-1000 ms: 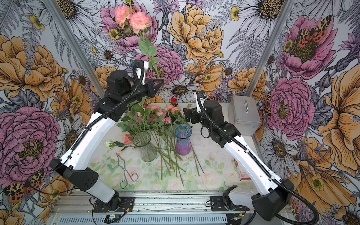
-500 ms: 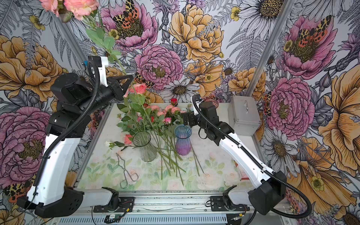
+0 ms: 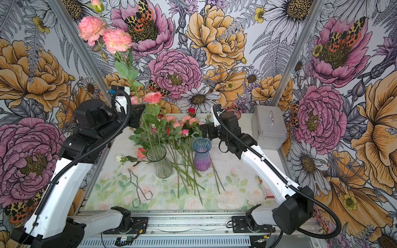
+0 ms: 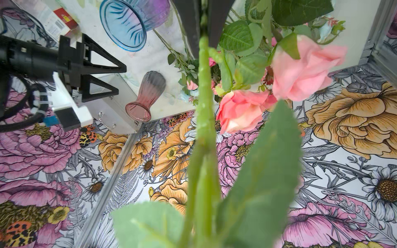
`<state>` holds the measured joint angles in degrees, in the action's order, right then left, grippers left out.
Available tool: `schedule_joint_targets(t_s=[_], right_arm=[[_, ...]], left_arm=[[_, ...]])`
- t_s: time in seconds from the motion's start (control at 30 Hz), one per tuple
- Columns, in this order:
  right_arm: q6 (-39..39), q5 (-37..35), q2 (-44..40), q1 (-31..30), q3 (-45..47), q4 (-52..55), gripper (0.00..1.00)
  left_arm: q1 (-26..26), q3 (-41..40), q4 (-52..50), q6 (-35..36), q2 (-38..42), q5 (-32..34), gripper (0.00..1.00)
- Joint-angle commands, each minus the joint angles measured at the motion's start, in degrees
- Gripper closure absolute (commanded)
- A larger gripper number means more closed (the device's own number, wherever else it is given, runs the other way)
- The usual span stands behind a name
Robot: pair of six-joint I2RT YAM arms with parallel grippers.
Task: Place the pink flowers into the vase
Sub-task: Place the flower in the vase.
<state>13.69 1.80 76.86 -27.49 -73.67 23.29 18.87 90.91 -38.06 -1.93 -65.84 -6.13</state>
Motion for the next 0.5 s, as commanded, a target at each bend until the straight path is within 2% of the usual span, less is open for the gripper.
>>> schedule_joint_targets(t_s=[0.0,0.27,0.47], right_arm=[[0.5,0.9,-1.1,0.2,1.3,-0.9,0.01],[1.5,2.2,-3.4,0.4,3.1,1.8,0.01],[1.8,2.3,-3.5,0.6,4.3,2.6,0.01]], left_arm=[[-0.6,-4.2,3.9,1.7,3.5,4.5,1.00],[-0.5,-14.3,12.0,-0.8,9.9,6.9,1.00],[1.8,-23.0,17.3,-3.7,13.3,9.7,1.00]])
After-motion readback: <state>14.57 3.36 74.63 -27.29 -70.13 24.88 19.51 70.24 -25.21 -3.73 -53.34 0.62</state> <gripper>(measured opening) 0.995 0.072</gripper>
